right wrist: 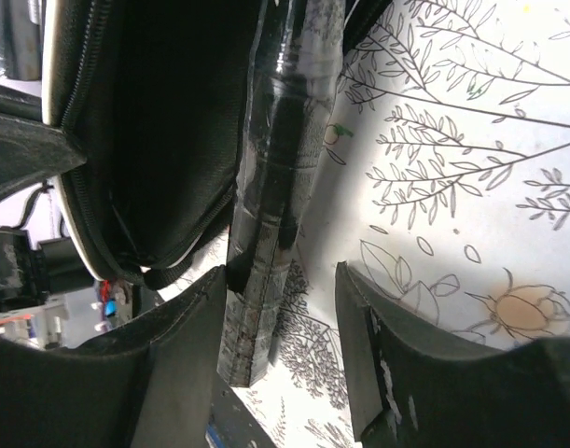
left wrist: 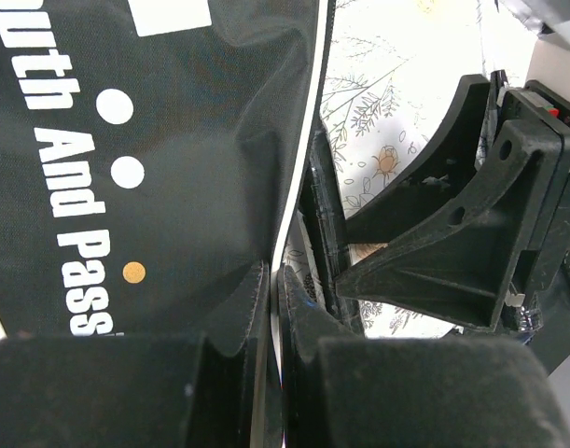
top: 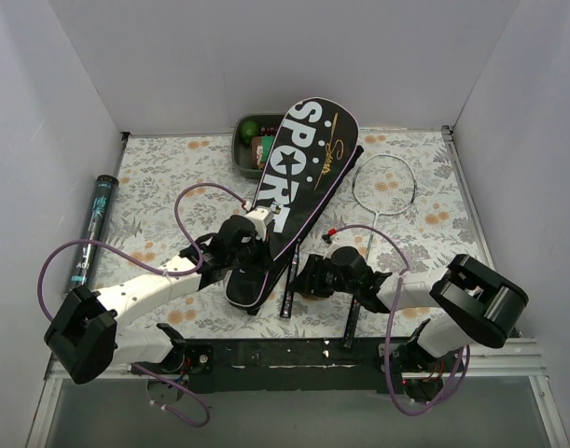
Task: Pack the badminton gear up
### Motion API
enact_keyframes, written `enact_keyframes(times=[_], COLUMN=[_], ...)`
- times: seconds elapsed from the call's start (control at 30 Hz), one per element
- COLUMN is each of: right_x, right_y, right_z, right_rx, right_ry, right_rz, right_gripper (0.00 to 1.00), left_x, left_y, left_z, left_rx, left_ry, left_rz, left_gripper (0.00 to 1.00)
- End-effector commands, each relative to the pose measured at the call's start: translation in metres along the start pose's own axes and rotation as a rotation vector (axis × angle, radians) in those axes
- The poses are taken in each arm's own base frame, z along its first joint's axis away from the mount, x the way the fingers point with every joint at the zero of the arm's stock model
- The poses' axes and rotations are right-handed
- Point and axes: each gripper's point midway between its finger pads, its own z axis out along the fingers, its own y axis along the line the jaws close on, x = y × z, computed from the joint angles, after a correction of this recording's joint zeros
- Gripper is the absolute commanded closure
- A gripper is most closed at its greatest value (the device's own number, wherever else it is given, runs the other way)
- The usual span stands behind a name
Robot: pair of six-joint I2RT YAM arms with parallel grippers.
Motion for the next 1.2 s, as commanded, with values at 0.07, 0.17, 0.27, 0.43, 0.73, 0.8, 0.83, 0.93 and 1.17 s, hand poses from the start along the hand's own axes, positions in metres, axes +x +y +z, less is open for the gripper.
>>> enact_keyframes(times=[0.07, 0.17, 0.27, 0.43, 0.73, 0.8, 0.83, 0.93, 1.17], right_x=[-0.002, 0.002, 0.006, 0.007, 0.011, 0.010, 0.010, 0.010, 0.005], right_y=[0.010, 0.008, 0.007, 0.013, 0.019, 0.020, 0.020, 0.023, 0.033], right_z=[0.008, 0.011, 0.012, 0.013, 0.016, 0.016, 0.016, 0.016, 0.012], right_rx=[-0.075, -0.076, -0.087, -0.135, -0.177, -0.186, -0.190, -0.208, -0.250], right_ry=[-0.035, -0.025, -0.016, -0.027, -0.024, -0.029, -0.031, -0.036, -0.055], right_rz=[0.022, 0.027, 0.046, 0.072, 0.089, 0.093, 0.092, 0.097, 0.094], right_gripper=[0.52, 0.53, 0.56, 0.58, 0.58, 0.60, 0.61, 0.72, 0.99], left_x=[0.000, -0.001, 0.000, 0.003, 0.005, 0.005, 0.006, 0.007, 0.004], left_y=[-0.001, -0.002, -0.003, -0.002, -0.002, -0.002, -0.002, -0.003, -0.007], left_z=[-0.003, -0.003, -0.004, -0.002, -0.002, -0.001, -0.001, -0.002, -0.005], left_rx=[0.021, 0.022, 0.026, 0.029, 0.033, 0.035, 0.036, 0.037, 0.056], left_ry=[-0.012, -0.015, -0.013, 0.000, 0.003, 0.006, 0.008, 0.010, -0.001], left_rz=[0.001, 0.004, 0.005, 0.000, 0.003, 0.003, 0.001, 0.002, 0.007], left_gripper=[1.00, 1.00, 1.00, 1.00, 1.00, 1.00, 1.00, 1.00, 1.00])
